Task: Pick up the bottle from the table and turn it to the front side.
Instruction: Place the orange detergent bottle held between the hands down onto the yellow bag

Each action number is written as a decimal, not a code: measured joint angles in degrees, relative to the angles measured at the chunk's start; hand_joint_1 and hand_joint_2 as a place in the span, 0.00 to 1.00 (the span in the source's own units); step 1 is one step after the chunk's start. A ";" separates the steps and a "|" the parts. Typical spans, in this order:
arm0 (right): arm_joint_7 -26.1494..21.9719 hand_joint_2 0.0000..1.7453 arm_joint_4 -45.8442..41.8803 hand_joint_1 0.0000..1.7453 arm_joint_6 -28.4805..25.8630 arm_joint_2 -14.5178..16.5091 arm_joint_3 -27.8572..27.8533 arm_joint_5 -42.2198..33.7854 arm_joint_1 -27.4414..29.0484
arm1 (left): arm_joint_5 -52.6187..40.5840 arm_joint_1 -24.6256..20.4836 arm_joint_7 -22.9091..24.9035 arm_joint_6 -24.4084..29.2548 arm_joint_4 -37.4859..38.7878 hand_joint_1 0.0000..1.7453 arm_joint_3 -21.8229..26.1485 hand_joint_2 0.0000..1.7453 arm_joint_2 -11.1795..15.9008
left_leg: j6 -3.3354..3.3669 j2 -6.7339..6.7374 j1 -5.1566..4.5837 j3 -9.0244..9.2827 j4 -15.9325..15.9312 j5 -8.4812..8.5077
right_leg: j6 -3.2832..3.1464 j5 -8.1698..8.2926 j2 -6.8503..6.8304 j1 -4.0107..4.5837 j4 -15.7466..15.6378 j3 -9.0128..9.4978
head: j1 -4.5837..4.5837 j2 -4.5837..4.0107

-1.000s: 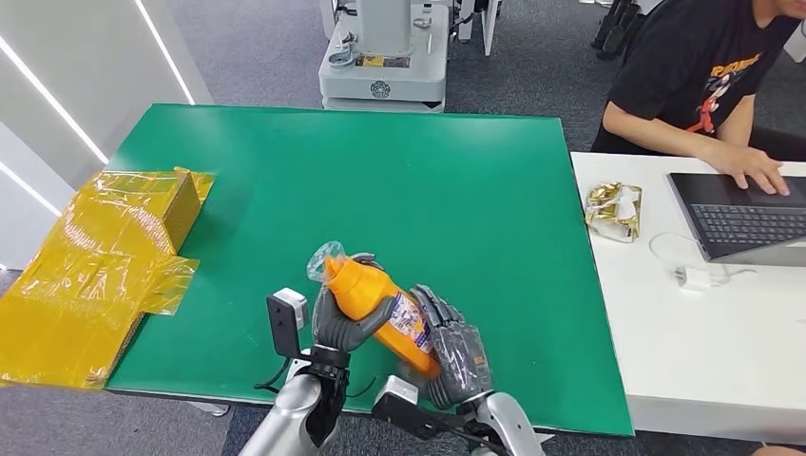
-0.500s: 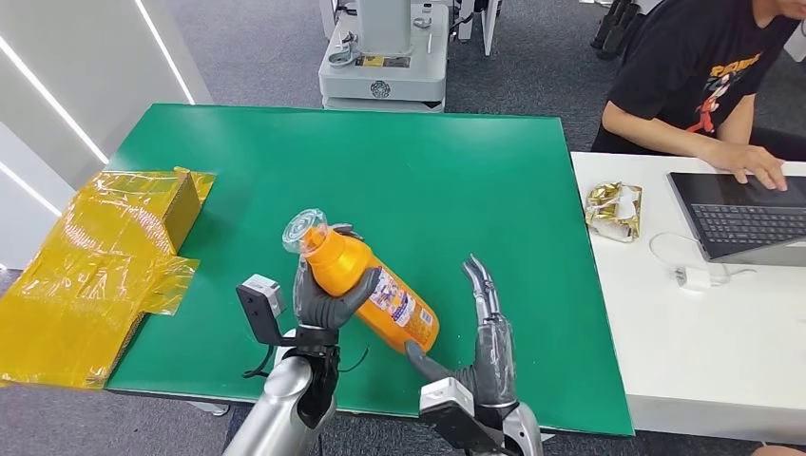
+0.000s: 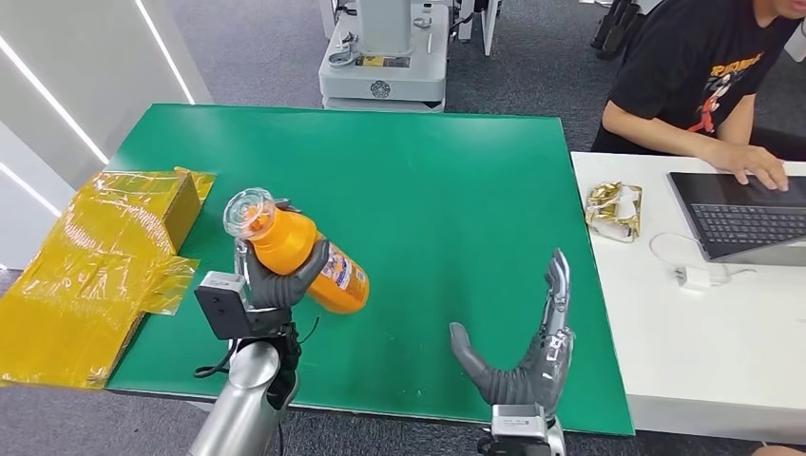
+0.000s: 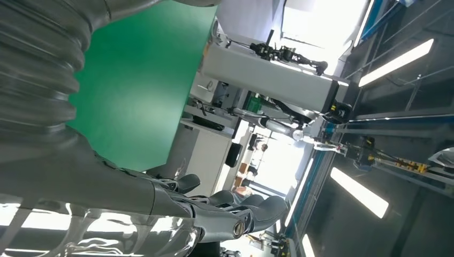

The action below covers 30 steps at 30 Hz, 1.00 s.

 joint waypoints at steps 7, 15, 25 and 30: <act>-0.16 1.00 -0.82 0.00 -0.04 -0.01 0.00 -0.22 0.20 | -0.37 0.13 0.05 0.21 -0.99 1.00 0.69 1.00 1.04 | 0.00 0.00 0.00 -0.01 0.00 0.00 | 0.00 0.00 -0.01 0.00 0.00 0.00 | 0.00 0.00; -5.16 1.00 -1.35 0.00 -1.22 -0.58 1.27 -9.34 0.06 | -15.40 1.48 5.16 9.60 -1.93 1.00 0.80 1.00 6.35 | 0.00 0.06 0.02 0.01 -0.04 0.00 | -0.01 -0.01 0.07 0.00 0.01 -0.01 | 0.00 0.00; -7.62 1.00 -1.00 0.00 -1.22 -1.60 3.45 -15.15 -0.83 | -35.88 5.08 9.28 21.92 0.33 1.00 2.17 1.00 23.30 | -0.04 0.09 0.06 0.03 -0.13 0.02 | -0.11 -0.07 0.09 0.09 0.06 -0.04 | 0.01 0.00; -7.67 1.00 -2.05 0.00 -1.22 -2.21 4.76 -16.57 -1.04 | -45.03 6.99 13.94 22.07 0.69 1.00 2.85 1.00 27.65 | -0.04 0.08 0.05 0.01 -0.12 0.02 | -0.10 -0.07 0.06 0.08 0.02 -0.03 | 0.02 0.00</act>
